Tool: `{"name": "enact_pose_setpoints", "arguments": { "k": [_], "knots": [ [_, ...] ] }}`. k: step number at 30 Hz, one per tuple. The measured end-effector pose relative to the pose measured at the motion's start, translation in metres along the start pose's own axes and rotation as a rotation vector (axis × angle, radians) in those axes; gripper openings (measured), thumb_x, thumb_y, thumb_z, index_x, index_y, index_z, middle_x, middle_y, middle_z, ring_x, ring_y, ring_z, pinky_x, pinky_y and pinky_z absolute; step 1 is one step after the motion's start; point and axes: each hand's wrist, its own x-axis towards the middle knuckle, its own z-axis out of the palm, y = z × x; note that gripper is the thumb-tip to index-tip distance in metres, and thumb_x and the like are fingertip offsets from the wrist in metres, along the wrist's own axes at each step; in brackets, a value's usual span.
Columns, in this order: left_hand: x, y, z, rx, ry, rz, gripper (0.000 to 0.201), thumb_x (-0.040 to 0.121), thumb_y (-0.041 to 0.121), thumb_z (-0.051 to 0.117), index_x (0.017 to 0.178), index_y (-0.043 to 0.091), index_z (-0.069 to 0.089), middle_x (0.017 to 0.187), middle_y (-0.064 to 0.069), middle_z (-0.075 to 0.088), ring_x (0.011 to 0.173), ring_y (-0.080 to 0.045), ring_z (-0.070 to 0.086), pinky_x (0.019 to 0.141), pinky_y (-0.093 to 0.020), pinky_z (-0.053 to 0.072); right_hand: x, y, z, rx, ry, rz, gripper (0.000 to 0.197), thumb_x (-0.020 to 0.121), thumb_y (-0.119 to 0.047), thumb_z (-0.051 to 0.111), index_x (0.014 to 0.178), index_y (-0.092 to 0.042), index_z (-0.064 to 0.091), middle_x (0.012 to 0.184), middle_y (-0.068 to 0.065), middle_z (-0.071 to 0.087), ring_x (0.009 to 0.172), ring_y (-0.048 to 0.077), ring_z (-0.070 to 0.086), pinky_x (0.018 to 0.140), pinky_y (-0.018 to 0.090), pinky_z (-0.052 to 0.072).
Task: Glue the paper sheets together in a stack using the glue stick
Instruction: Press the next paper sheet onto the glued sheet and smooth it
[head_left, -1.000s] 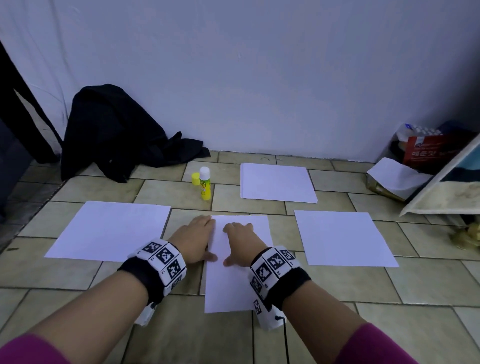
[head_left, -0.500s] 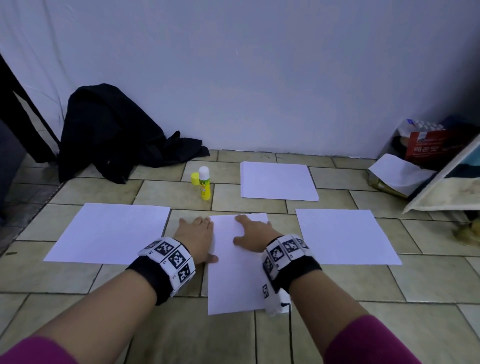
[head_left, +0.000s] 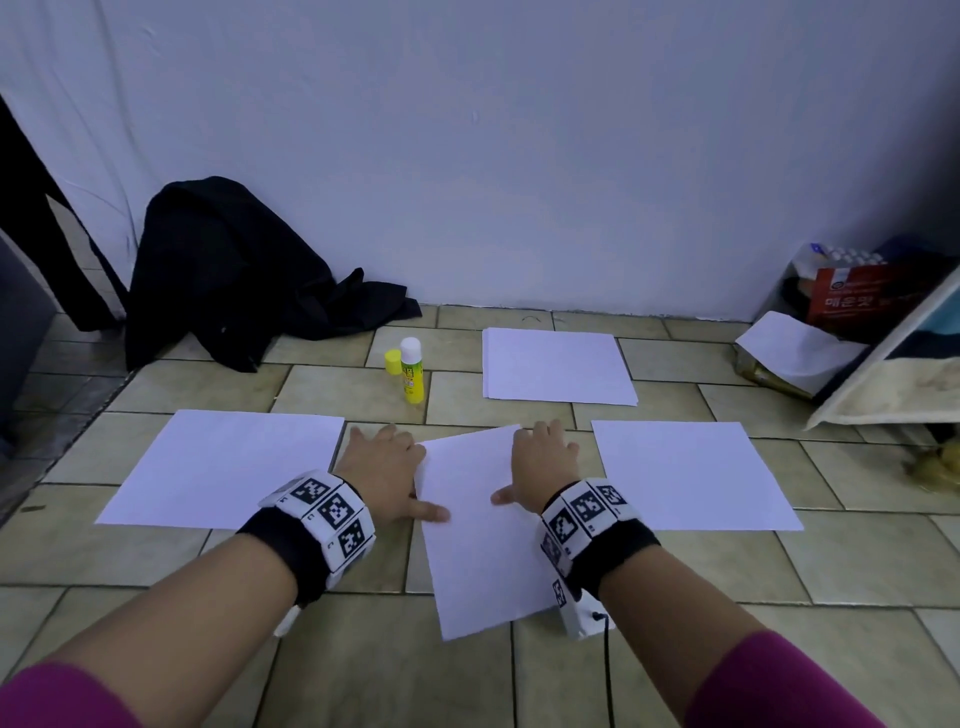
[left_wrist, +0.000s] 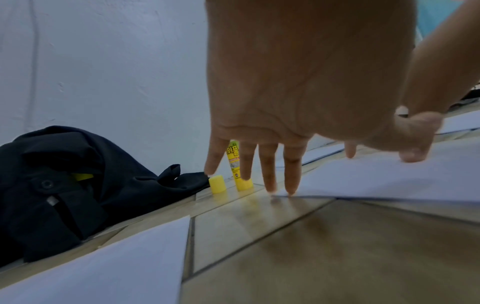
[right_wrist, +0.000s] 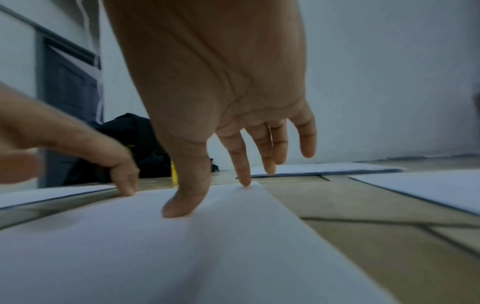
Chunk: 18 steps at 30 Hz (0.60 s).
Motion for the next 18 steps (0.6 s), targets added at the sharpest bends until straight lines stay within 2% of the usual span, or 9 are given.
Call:
{"name": "enact_pose_setpoints", "arguments": {
  "k": [2,4,5,7,10,12,15,17,18],
  "knots": [
    [-0.001,-0.001,0.000,-0.064,0.074,0.018,0.073,0.084,0.070,0.048,0.134,0.016,0.042,0.147,-0.003,0.031,0.138,-0.021,0.025,0.111,-0.049,0.025,-0.005,-0.010,0.000,-0.057,0.019,-0.058,0.050,0.091,-0.036,0.058,0.131,-0.009,0.043,0.135,0.010,0.041,0.127,0.027,0.035,0.101,0.040,0.033],
    [-0.001,0.002,0.003,-0.182,0.087,0.078,0.062,0.092,0.052,0.052,0.141,0.017,0.036,0.155,-0.001,0.021,0.140,-0.021,0.025,0.110,-0.043,0.030,-0.008,-0.020,0.001,-0.043,0.001,-0.116,0.036,0.095,-0.018,0.046,0.130,-0.007,0.044,0.134,0.012,0.042,0.124,0.027,0.039,0.099,0.037,0.036],
    [-0.001,0.004,0.006,-0.212,0.073,0.107,0.058,0.094,0.043,0.053,0.143,0.017,0.034,0.155,-0.001,0.022,0.138,-0.021,0.029,0.108,-0.041,0.035,-0.009,-0.027,0.001,-0.020,-0.018,-0.130,0.035,0.096,-0.014,0.043,0.130,-0.005,0.044,0.134,0.013,0.042,0.125,0.028,0.039,0.099,0.036,0.037],
    [-0.002,0.009,0.009,-0.189,0.072,0.118,0.049,0.094,0.035,0.053,0.137,0.016,0.040,0.142,-0.003,0.038,0.126,-0.022,0.039,0.098,-0.037,0.042,-0.011,-0.038,0.002,0.022,-0.056,-0.127,0.036,0.097,-0.016,0.042,0.131,-0.004,0.044,0.135,0.014,0.039,0.127,0.028,0.037,0.101,0.036,0.037],
    [-0.006,0.013,0.007,-0.146,0.104,0.065,0.036,0.092,0.035,0.056,0.122,0.016,0.052,0.122,-0.004,0.053,0.110,-0.022,0.052,0.086,-0.033,0.045,-0.012,-0.053,0.007,0.033,-0.079,-0.125,0.048,0.097,-0.025,0.047,0.139,-0.005,0.034,0.143,0.012,0.031,0.132,0.028,0.031,0.100,0.039,0.036],
    [-0.008,0.012,0.007,-0.171,0.104,0.013,0.037,0.089,0.038,0.062,0.118,0.017,0.053,0.118,-0.003,0.056,0.106,-0.021,0.055,0.085,-0.031,0.046,-0.012,-0.059,0.012,0.066,-0.100,-0.187,0.058,0.096,-0.021,0.049,0.146,-0.005,0.024,0.153,0.011,0.017,0.139,0.029,0.022,0.105,0.044,0.033],
    [-0.006,0.005,0.012,-0.244,0.085,-0.057,0.070,0.082,0.047,0.069,0.135,0.013,0.039,0.137,-0.006,0.043,0.126,-0.022,0.041,0.097,-0.034,0.042,-0.013,-0.064,0.013,0.096,-0.155,-0.272,0.069,0.095,-0.020,0.050,0.151,-0.007,0.011,0.159,0.011,0.001,0.147,0.029,0.003,0.114,0.051,0.020],
    [-0.004,0.000,0.015,-0.245,-0.007,-0.059,0.096,0.084,0.051,0.064,0.151,0.007,0.011,0.159,-0.010,0.010,0.146,-0.026,0.010,0.114,-0.044,0.027,-0.012,-0.065,0.011,0.106,-0.201,-0.299,0.075,0.097,-0.021,0.049,0.152,-0.006,0.001,0.160,0.008,-0.007,0.148,0.022,-0.004,0.116,0.054,0.013],
    [-0.003,-0.002,0.016,-0.224,-0.073,-0.051,0.102,0.087,0.053,0.060,0.152,0.005,-0.002,0.161,-0.009,-0.008,0.148,-0.025,-0.006,0.118,-0.049,0.016,-0.010,-0.065,0.009,0.108,-0.227,-0.315,0.077,0.097,-0.022,0.048,0.152,-0.006,-0.003,0.161,0.006,-0.009,0.148,0.020,-0.005,0.117,0.055,0.011]
  ]
}}
